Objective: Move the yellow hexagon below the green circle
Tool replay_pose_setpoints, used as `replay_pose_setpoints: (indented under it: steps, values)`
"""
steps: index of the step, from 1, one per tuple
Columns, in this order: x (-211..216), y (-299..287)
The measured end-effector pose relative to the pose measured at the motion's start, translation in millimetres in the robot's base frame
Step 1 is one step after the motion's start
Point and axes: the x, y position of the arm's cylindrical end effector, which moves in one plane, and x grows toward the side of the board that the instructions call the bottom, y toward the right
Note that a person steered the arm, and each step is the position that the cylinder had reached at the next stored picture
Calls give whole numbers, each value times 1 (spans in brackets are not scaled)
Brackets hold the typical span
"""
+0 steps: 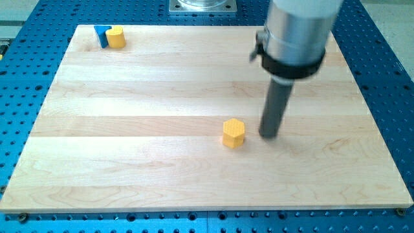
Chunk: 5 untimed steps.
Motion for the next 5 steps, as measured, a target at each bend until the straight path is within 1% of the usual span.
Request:
replay_pose_setpoints:
  steps: [1,2,3,4,5]
  values:
    - [57,-30]
    - [-1,-67]
    - [-82,-67]
    - [-46,-79]
    - [-106,-91]
